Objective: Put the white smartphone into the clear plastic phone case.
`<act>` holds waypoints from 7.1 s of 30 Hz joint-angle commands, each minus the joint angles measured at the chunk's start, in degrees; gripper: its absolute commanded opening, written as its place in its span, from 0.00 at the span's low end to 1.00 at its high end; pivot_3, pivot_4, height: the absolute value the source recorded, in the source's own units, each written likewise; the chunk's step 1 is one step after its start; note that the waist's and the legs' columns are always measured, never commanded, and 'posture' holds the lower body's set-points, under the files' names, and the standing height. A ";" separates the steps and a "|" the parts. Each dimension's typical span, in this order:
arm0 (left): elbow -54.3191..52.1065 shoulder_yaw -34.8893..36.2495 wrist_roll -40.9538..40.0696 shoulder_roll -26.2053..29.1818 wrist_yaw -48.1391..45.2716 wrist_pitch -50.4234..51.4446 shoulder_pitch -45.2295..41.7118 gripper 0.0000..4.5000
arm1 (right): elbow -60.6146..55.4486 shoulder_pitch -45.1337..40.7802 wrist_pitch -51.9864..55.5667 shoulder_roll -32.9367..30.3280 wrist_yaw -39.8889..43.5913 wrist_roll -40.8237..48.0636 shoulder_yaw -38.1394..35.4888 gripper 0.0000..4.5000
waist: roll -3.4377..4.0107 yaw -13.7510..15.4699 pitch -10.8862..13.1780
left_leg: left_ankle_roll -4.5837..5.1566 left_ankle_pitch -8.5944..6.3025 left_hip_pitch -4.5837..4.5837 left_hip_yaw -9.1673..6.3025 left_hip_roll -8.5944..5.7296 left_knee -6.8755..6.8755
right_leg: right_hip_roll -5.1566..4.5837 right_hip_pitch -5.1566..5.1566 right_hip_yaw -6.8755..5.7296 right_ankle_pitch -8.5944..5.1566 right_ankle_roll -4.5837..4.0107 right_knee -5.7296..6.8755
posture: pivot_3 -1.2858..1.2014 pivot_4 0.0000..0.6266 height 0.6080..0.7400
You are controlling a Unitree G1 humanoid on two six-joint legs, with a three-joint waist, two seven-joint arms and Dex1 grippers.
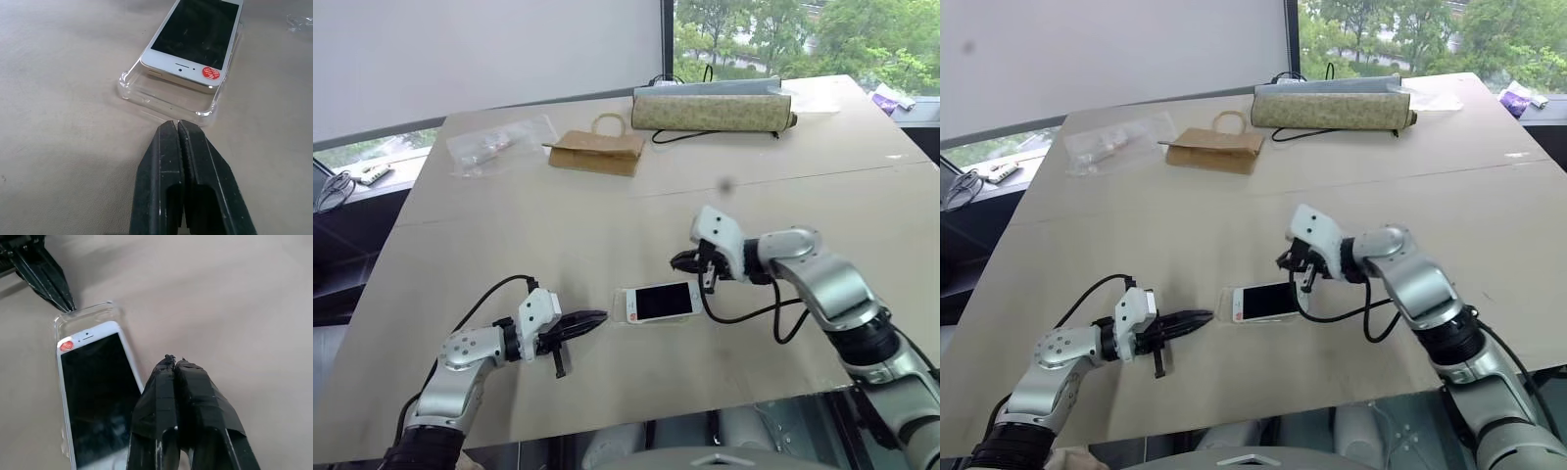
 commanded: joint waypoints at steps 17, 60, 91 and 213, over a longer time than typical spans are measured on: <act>1.18 -0.89 1.25 1.36 0.01 2.67 -1.74 0.02 | -15.51 10.96 2.01 -14.38 -2.65 2.22 2.49 0.00 | -0.21 1.01 0.29 | -0.04 0.03 -0.56 -0.36 -0.02 0.14 | -0.10 -0.20 -0.43 0.01 0.00 -0.28 | 0.52 0.24 1.00; -14.76 -1.04 -0.29 2.21 5.19 17.75 -2.72 0.02 | -6.70 -4.53 -9.47 -14.46 11.78 -8.68 20.88 0.00 | -0.55 1.04 0.54 | -0.06 0.04 -0.74 -0.43 -0.03 0.23 | -0.06 -0.23 -0.49 0.02 -0.01 -0.54 | 0.52 0.24 1.00; -15.03 -0.29 -0.75 3.97 3.77 19.17 -2.91 0.02 | -10.65 0.44 -0.23 -14.34 7.02 2.45 9.64 0.00 | -0.57 1.08 0.59 | -0.05 0.04 -0.81 -0.41 -0.03 0.23 | -0.09 -0.25 -0.46 0.03 -0.02 -0.64 | 0.52 0.24 1.00; -6.09 -6.96 -0.24 1.14 0.83 17.10 -8.33 0.02 | -8.37 15.23 -15.11 -7.18 -0.63 9.53 -0.87 0.00 | -0.79 -0.23 0.46 | -0.10 0.06 -0.95 0.32 0.06 0.47 | 0.11 -0.99 0.34 0.09 -0.10 0.16 | 0.52 0.24 1.00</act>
